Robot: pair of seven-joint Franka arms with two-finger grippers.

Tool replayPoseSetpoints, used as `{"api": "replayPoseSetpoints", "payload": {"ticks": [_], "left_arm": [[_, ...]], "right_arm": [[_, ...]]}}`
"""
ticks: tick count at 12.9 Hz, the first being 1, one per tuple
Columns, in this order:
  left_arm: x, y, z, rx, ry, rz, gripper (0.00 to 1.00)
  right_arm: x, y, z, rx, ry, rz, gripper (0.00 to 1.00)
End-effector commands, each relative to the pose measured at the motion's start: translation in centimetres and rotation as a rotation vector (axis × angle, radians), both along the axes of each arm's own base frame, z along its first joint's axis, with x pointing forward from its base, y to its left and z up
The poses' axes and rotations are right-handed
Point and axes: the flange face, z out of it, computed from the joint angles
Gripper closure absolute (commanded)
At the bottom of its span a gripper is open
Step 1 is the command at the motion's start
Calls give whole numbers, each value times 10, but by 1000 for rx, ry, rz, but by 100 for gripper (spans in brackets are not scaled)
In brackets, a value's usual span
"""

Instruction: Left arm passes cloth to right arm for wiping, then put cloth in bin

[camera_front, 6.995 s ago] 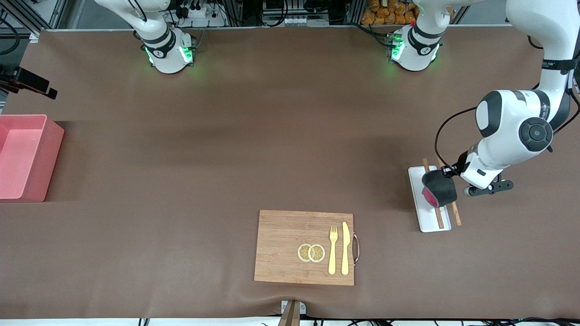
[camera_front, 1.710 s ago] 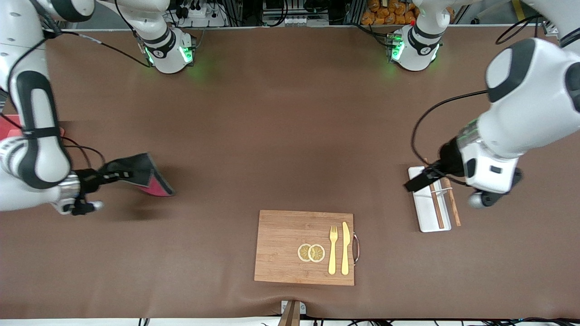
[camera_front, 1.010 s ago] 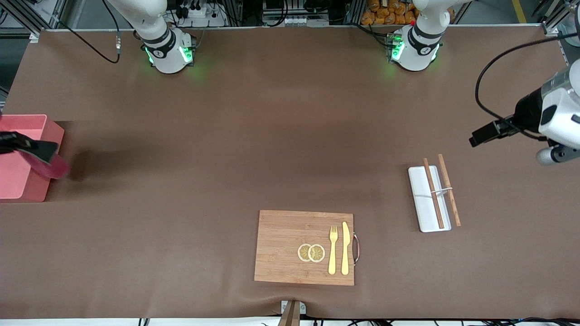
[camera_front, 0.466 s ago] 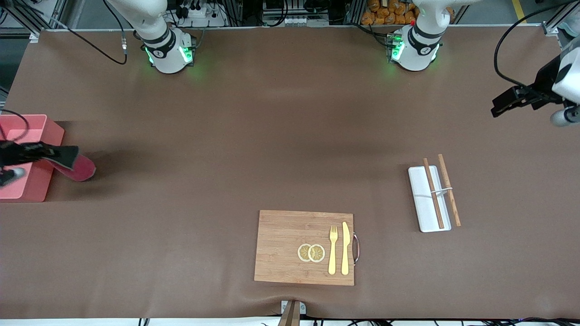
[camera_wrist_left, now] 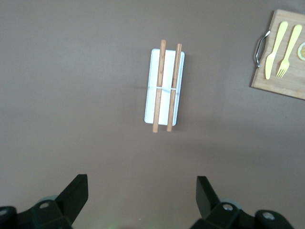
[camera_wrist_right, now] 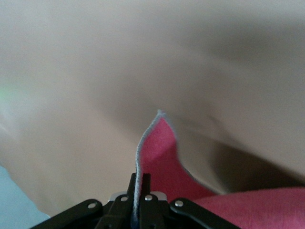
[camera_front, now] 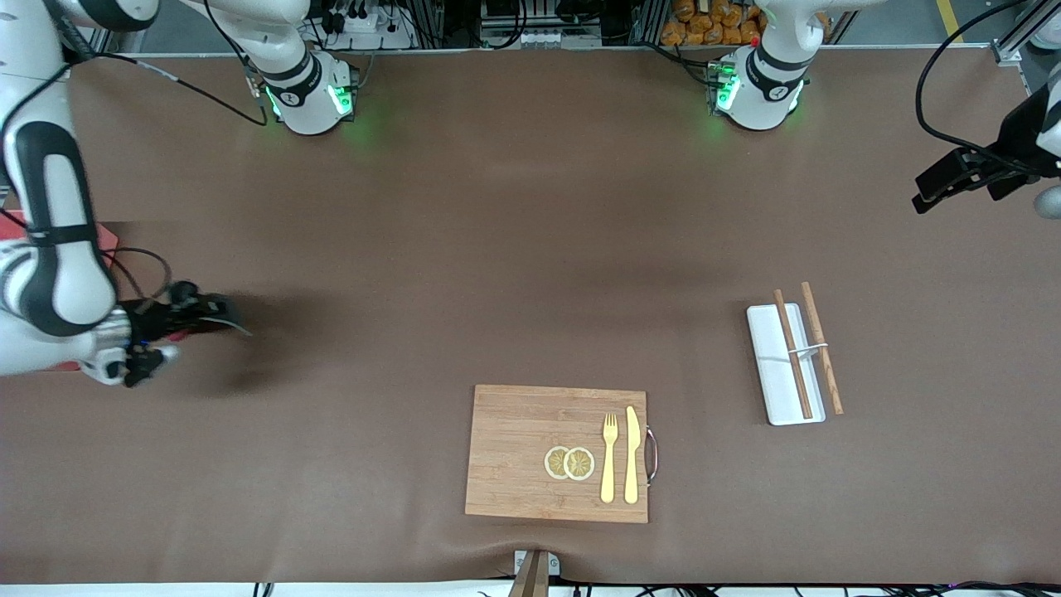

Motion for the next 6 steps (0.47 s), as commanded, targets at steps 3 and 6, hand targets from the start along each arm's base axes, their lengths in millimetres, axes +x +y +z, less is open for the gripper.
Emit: {"api": "replayPoseSetpoints", "payload": {"ticks": [3,6], "left_arm": [[5,-2,7,17,-5,-21,0],[6,0,6,17,-2,-20,0]], "right_arm": [[7,168,26,85,48,-34,100],[13,236,94,79,50,-144,100]]}}
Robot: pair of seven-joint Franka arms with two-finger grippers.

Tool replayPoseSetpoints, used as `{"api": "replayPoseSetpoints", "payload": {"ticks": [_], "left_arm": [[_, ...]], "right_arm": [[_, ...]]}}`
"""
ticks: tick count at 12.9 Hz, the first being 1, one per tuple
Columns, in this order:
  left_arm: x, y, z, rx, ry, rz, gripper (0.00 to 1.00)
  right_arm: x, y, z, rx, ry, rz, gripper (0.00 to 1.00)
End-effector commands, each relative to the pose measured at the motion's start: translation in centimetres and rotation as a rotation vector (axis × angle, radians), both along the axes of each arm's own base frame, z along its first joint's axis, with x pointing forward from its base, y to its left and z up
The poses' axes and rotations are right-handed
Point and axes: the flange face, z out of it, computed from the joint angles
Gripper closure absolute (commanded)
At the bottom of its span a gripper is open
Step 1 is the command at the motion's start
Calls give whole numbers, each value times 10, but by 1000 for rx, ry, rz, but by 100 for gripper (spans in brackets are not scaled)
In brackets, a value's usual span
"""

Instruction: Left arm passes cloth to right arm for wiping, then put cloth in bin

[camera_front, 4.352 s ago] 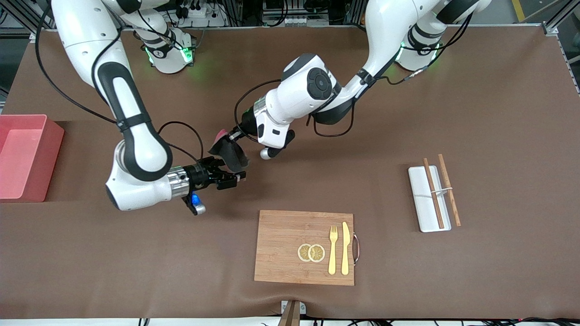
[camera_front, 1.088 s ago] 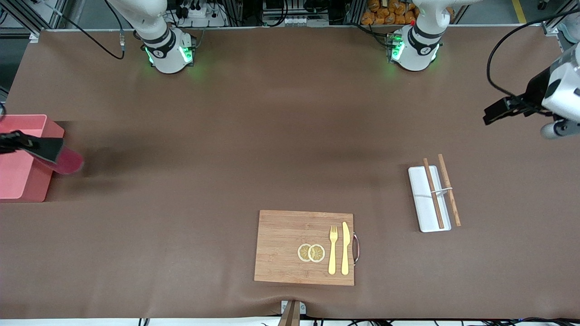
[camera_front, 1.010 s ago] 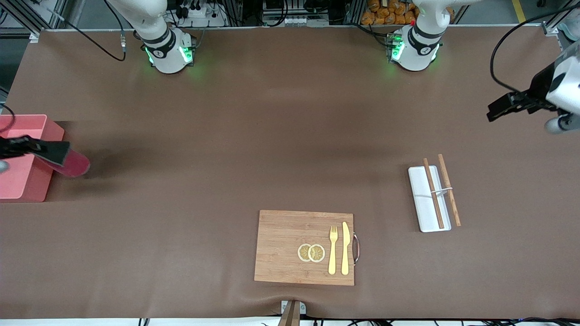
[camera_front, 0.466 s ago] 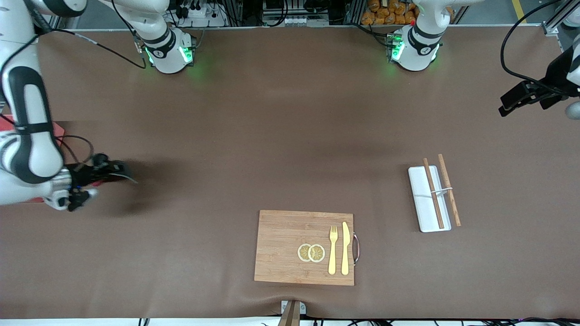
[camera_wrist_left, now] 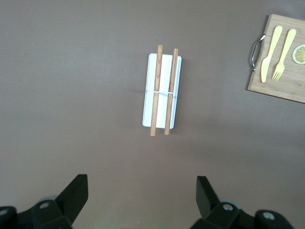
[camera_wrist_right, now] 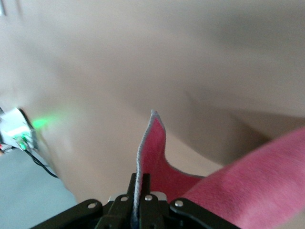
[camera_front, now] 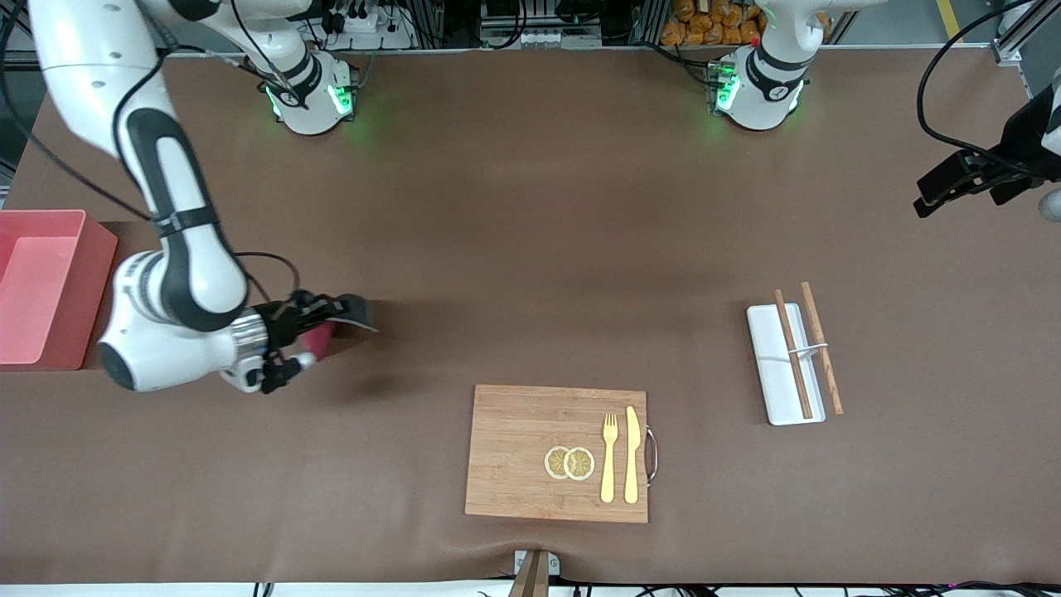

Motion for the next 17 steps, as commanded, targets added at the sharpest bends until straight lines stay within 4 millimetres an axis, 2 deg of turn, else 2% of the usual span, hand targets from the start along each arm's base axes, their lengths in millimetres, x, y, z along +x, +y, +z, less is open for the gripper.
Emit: {"api": "replayPoseSetpoints", "payload": {"ticks": [1,3,4,5,7,9,13,17], "left_arm": [[1,0,4,17,2,-18,0],[2,0,4,15,2,-18,0],[2,1,3,15,5,-16,0],[2,1,3,14,5,-16,0],[2,1,3,9,5,-15,0],[4,1,0,5,8,-16,0],[5,1,-3,5,15,-16,0],[6,0,-6,5,21,-17,0]], "right_arm": [[-2,22,87,-20,-17,-99,100],[-8,9,145,-20,-77,-106,100],[-10,-8,162,-20,-84,-110,100],[-10,-35,175,-31,-81,-121,100],[-6,-96,188,-83,-82,-164,100],[-3,-165,195,-143,-138,-183,100],[-34,-289,198,-276,-112,-143,100],[-61,-379,210,-359,-175,-3,100]]}}
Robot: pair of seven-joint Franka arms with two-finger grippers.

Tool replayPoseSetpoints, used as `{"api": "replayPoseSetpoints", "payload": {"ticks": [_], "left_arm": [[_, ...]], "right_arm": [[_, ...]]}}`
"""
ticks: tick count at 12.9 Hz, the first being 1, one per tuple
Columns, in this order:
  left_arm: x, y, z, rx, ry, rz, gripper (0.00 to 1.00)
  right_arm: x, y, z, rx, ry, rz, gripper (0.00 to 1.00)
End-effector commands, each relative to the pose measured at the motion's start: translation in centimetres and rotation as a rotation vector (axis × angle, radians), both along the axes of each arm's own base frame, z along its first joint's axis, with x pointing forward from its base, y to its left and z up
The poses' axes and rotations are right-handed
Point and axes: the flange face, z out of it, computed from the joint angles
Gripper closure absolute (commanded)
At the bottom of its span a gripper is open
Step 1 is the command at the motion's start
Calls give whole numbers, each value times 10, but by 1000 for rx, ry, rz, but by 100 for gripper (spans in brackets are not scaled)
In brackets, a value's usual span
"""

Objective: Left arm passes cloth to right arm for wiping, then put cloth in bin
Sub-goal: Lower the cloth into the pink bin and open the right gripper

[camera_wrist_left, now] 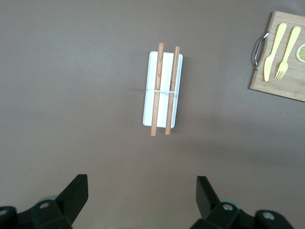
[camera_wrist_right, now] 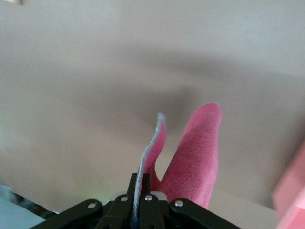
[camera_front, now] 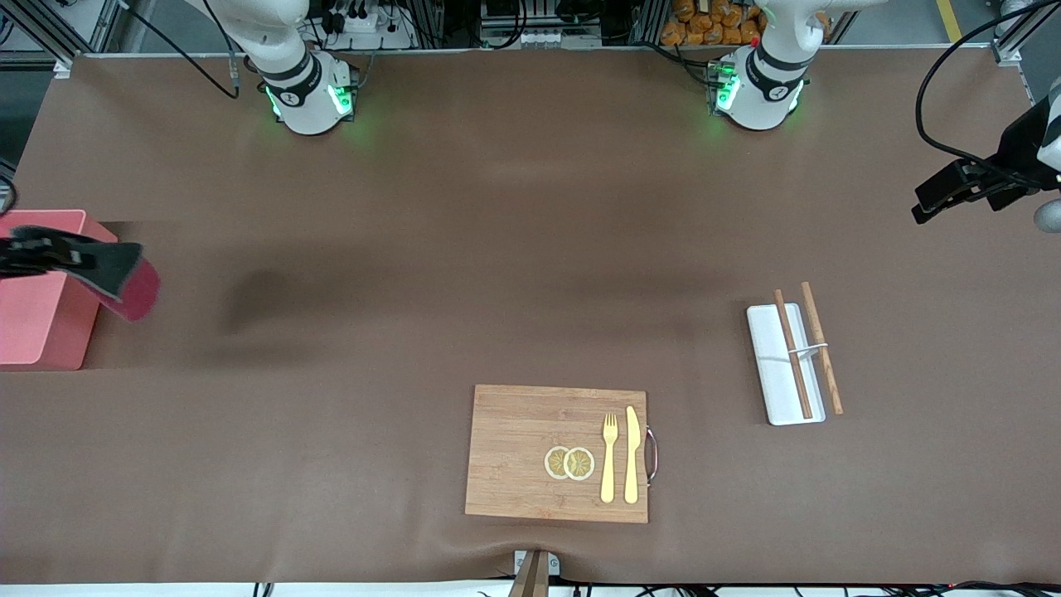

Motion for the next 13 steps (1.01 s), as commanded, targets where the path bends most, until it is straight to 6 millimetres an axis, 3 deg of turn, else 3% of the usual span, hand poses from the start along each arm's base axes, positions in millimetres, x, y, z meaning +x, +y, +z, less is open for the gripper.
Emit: {"api": "replayPoseSetpoints", "payload": {"ticks": [1,4,8,10,13], "left_arm": [[3,-1,0,3,8,-16,0],[4,-3,-1,3,12,-20,0],[0,-1,7,11,-4,-18,0],[0,0,10,17,-9,-16,0],[0,-1,9,18,-8,-16,0]], "right_arm": [[-13,-41,11,-50,-7,92,100],[-29,-88,11,-100,-16,126,100],[-33,-139,3,-216,-66,221,100],[-36,-172,-16,-227,-105,239,100],[-60,-222,-40,-230,-103,207,100]]}}
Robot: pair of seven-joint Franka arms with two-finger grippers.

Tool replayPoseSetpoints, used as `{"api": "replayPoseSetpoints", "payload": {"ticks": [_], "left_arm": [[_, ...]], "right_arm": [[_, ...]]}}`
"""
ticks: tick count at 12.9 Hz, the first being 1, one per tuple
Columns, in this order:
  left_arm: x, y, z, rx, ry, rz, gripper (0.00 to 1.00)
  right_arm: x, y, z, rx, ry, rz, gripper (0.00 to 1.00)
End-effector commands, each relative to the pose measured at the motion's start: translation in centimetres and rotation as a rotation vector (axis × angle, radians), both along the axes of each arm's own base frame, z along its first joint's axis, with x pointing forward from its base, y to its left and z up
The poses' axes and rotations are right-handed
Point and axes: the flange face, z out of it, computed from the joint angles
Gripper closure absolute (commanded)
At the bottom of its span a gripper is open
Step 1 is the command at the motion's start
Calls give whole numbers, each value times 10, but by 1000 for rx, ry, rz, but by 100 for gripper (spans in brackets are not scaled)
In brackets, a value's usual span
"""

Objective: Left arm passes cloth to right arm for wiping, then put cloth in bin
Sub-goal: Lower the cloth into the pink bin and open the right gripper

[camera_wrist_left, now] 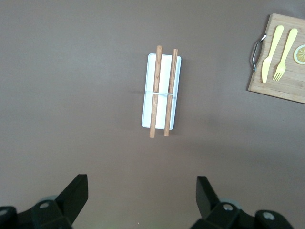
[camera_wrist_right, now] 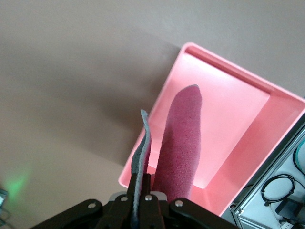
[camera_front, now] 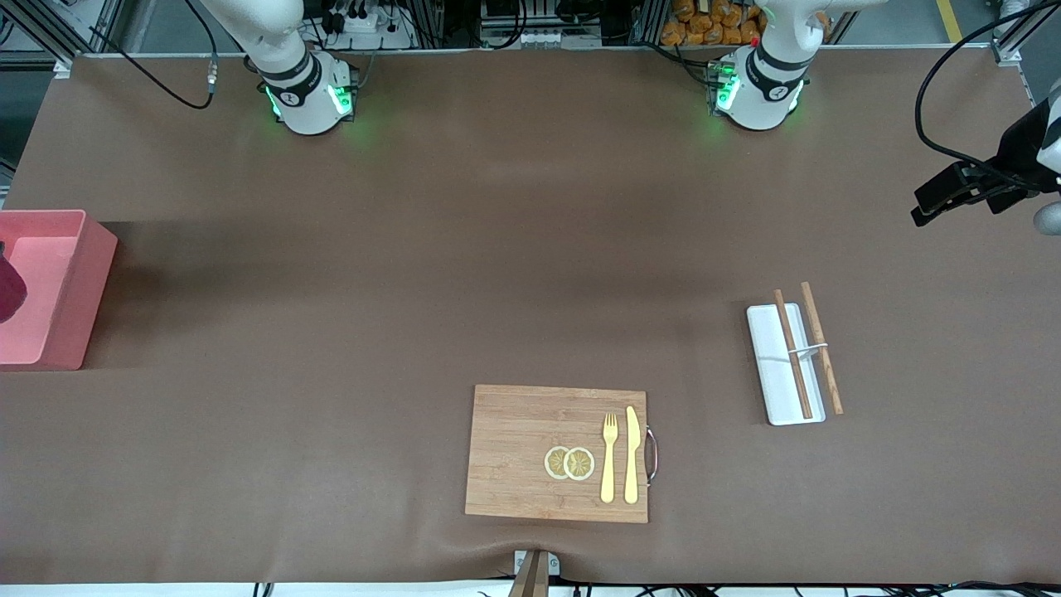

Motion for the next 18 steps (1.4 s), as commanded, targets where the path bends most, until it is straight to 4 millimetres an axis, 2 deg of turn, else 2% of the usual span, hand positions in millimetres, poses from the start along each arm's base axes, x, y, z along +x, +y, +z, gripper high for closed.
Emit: {"api": "replayPoseSetpoints", "payload": {"ticks": [1,3,5,7,9,12,13,16,18], "left_arm": [[-3,2,7,19,-1,-12,0],[-3,1,6,18,0,-15,0],[-3,-1,6,18,0,-18,0],[-3,-3,3,18,6,-23,0],[-3,-4,4,18,5,-26,0],[-3,-7,0,19,12,-27,0],[-3,-7,0,17,13,-29,0],[-3,-7,1,17,9,-26,0],[-3,-5,2,17,8,-24,0]], "right_arm": [[-16,-35,-5,-20,-4,-6,100],[-22,-42,-5,-20,-5,-15,100],[-27,-46,-6,6,-9,11,1],[-18,-28,0,22,2,25,0],[6,21,20,48,-15,-4,0],[52,131,50,15,-13,-24,0],[56,155,63,7,-17,-30,0],[69,267,91,-46,-17,-110,0],[64,335,115,-83,-19,-182,0]]}}
